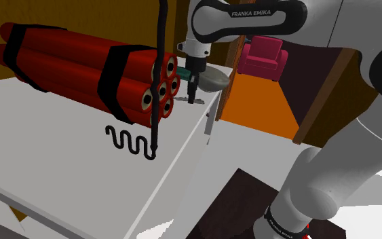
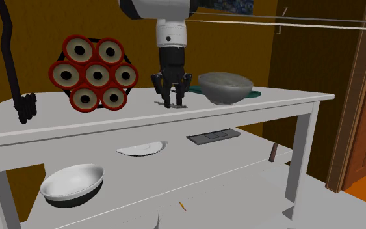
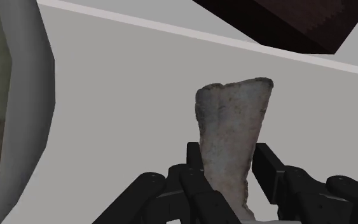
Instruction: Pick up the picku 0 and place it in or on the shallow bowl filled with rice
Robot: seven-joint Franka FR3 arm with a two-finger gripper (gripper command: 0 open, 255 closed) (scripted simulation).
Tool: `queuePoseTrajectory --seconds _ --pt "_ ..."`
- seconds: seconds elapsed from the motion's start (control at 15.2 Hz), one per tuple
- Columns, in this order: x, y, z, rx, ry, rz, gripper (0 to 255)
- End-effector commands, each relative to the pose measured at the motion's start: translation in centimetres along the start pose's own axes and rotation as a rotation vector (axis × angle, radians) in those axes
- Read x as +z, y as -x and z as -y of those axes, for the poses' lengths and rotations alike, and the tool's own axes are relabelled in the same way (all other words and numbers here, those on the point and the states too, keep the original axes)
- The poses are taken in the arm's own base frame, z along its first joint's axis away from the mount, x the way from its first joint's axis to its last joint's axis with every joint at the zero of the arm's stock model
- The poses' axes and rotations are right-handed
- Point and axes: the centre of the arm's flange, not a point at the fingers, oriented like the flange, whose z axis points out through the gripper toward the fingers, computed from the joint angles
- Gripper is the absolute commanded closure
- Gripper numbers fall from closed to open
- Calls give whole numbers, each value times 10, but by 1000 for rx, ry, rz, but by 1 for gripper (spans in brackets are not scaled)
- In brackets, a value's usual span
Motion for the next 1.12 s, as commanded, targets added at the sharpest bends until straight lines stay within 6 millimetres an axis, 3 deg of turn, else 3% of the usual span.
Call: queuePoseTrajectory --seconds 0.0,1.06 --pt "5 0 -3 4 -5 12 255" --pt "-79 2 -3 4 -5 12 255"
